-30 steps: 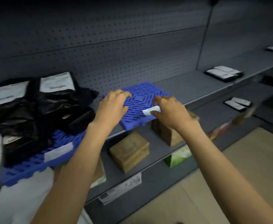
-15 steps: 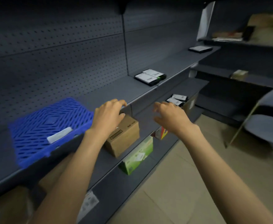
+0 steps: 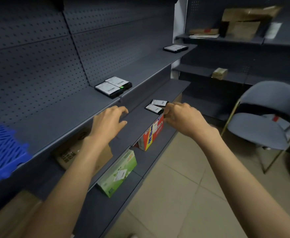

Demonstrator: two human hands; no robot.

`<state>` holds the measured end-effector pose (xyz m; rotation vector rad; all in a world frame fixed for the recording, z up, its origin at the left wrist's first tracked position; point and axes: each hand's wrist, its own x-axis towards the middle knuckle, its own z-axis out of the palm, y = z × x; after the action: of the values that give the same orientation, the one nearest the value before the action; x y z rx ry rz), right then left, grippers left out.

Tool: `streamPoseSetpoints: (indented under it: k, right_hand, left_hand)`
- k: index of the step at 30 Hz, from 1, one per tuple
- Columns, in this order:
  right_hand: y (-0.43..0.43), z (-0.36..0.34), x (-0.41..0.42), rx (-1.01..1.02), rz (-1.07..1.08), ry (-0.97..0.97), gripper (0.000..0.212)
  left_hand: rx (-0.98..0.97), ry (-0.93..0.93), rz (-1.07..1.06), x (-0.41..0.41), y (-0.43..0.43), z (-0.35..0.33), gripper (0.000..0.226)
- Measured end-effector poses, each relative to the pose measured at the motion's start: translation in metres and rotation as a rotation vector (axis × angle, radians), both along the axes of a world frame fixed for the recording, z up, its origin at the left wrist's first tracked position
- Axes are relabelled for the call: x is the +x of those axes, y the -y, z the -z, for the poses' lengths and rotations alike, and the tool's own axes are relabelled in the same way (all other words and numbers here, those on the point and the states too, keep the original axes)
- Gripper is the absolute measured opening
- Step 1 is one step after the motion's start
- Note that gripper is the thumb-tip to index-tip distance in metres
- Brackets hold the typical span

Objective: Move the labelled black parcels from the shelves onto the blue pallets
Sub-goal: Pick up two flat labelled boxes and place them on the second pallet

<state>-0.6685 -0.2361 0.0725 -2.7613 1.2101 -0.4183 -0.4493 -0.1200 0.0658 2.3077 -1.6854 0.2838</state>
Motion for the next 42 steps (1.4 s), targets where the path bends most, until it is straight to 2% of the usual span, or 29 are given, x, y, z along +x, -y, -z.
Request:
streamPoseSetpoints:
  k: [8, 15, 19, 23, 25, 29, 34, 38, 42]
  right_hand:
    - [0.083, 0.024, 0.042, 0.042, -0.064, -0.067, 0.026]
    - [0.18, 0.029, 0.151, 0.046, -0.221, -0.157, 0.034]
    - [0.222, 0.03, 0.212, 0.049, -0.284, -0.173, 0.037]
    - [0.257, 0.041, 0.248, 0.098, -0.308, -0.134, 0.042]
    - [0.27, 0.048, 0.268, 0.1, -0.331, -0.109, 0.047]
    - [0.284, 0.06, 0.319, 0.128, -0.381, -0.075, 0.053]
    - [0.295, 0.073, 0.365, 0.194, -0.459, -0.157, 0.07]
    - [0.322, 0.073, 0.378, 0.275, -0.618, -0.188, 0.07]
    - [0.352, 0.067, 0.381, 0.264, -0.741, -0.223, 0.07]
  left_hand:
    - [-0.006, -0.087, -0.074, 0.04, 0.084, 0.025, 0.036]
    - [-0.016, -0.187, -0.226, 0.126, 0.172, 0.041, 0.035]
    - [-0.012, -0.182, -0.297, 0.172, 0.218, 0.043, 0.038]
    - [0.071, -0.231, -0.332, 0.193, 0.253, 0.052, 0.05]
    - [0.098, -0.185, -0.36, 0.195, 0.262, 0.061, 0.055]
    - [0.18, -0.235, -0.507, 0.203, 0.264, 0.08, 0.065]
    - [0.168, -0.304, -0.729, 0.21, 0.258, 0.088, 0.082]
    - [0.144, -0.364, -0.88, 0.199, 0.277, 0.087, 0.1]
    - [0.07, -0.423, -0.987, 0.19, 0.3, 0.087, 0.11]
